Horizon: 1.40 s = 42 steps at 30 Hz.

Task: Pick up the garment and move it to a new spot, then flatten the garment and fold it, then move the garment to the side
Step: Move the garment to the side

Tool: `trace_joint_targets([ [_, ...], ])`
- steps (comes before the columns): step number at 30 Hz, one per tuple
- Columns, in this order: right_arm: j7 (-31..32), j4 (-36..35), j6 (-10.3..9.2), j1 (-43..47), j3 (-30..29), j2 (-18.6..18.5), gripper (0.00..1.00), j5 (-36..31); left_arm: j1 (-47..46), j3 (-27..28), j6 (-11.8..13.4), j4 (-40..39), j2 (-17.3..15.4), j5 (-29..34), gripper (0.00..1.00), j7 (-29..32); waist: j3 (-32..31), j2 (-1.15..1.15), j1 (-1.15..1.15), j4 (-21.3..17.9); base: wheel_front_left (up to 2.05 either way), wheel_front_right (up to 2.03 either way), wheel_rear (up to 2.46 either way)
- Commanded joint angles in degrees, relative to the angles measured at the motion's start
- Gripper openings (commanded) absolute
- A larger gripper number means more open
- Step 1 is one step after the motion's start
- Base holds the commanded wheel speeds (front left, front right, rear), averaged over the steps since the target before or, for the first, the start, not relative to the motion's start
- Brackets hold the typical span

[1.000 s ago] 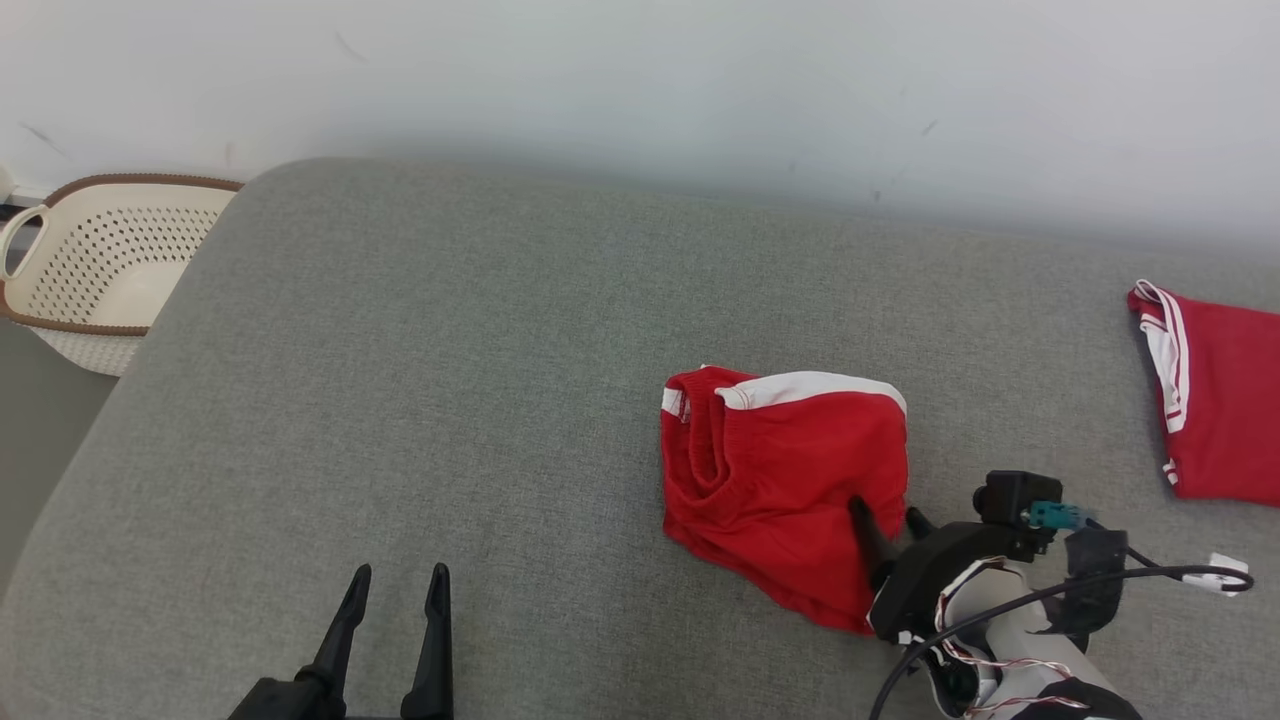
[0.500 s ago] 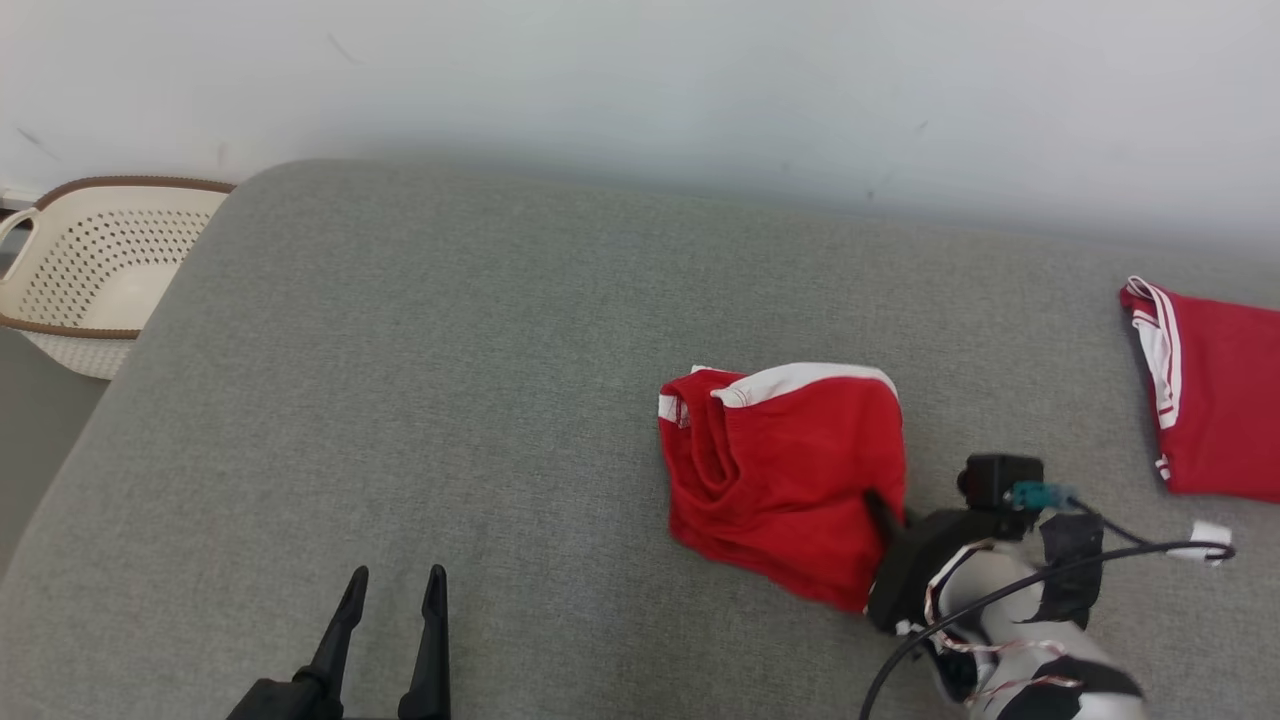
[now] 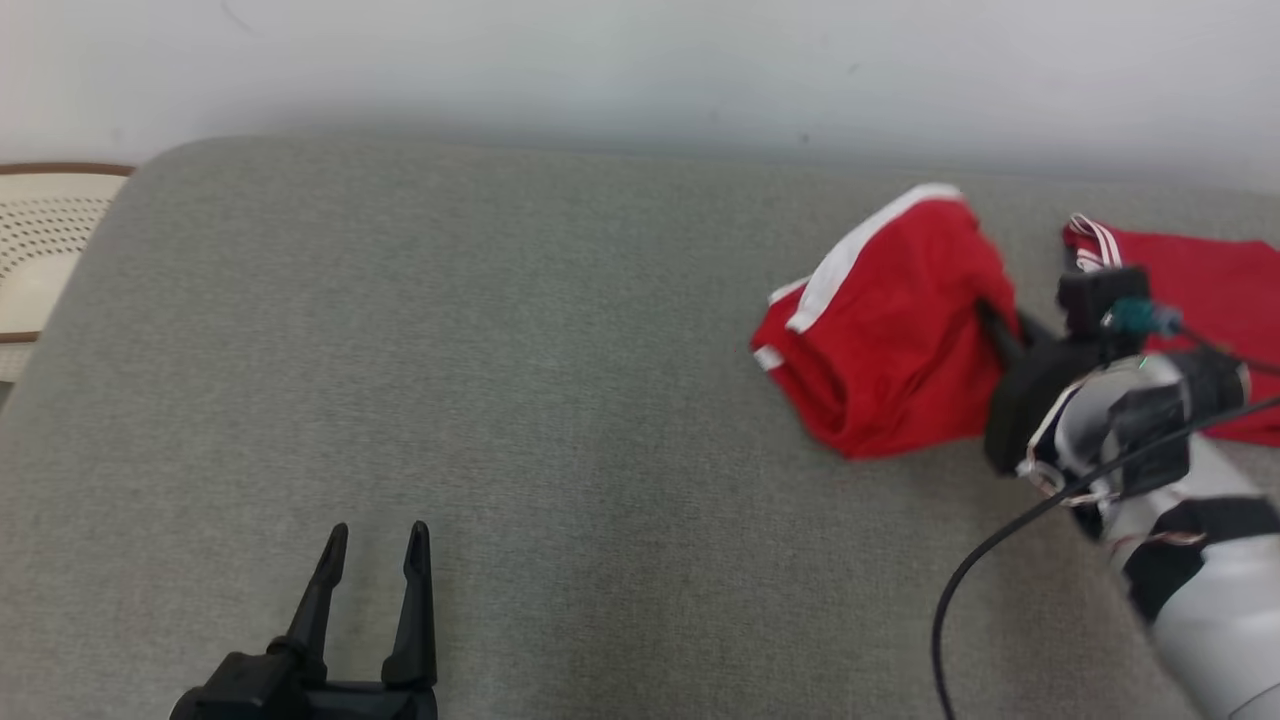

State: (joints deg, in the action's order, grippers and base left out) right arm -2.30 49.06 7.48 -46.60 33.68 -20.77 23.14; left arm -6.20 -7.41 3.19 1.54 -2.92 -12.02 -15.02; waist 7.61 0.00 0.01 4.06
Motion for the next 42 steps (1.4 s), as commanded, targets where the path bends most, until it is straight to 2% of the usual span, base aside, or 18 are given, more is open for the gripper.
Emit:
trace_joint_targets([
  [1,0.38,-1.03,0.03,-1.66,0.93,-1.5,0.0,0.24,-0.67,0.5,-0.05,-0.57,-0.02,0.07,1.0,-0.19,2.43,0.0,-0.01,-2.24,0.0,0.0,0.0],
  [11,2.58,-3.45,0.03,-9.8,5.93,-11.06,0.0,2.88,-3.02,1.51,-1.5,-4.86,-0.57,2.05,1.0,-0.19,8.15,0.0,-0.01,-6.1,0.0,0.0,0.0],
  [18,3.82,-3.81,0.02,-13.07,7.41,-14.73,0.0,5.41,-3.44,1.9,-1.78,-6.86,-1.75,3.06,1.0,-0.19,10.81,0.0,-0.01,-8.25,0.0,0.0,0.0],
  [26,5.43,-1.93,0.02,-15.81,9.39,-17.97,0.0,9.94,-4.05,1.93,-1.25,-10.93,-3.54,3.85,1.0,1.34,13.16,0.0,-0.01,-10.62,0.0,0.0,0.0],
  [31,5.83,0.23,0.01,-18.13,11.48,-19.96,0.0,10.08,-4.27,1.85,-1.09,-14.07,-4.3,4.35,1.0,2.73,14.77,0.0,-0.01,-11.07,0.0,0.0,0.0],
  [42,5.45,6.4,0.0,-22.12,14.94,-20.87,0.0,11.89,-4.24,2.1,-0.62,-17.28,-5.56,4.6,1.0,4.0,17.62,0.0,-0.01,-11.33,0.0,0.0,0.0],
])
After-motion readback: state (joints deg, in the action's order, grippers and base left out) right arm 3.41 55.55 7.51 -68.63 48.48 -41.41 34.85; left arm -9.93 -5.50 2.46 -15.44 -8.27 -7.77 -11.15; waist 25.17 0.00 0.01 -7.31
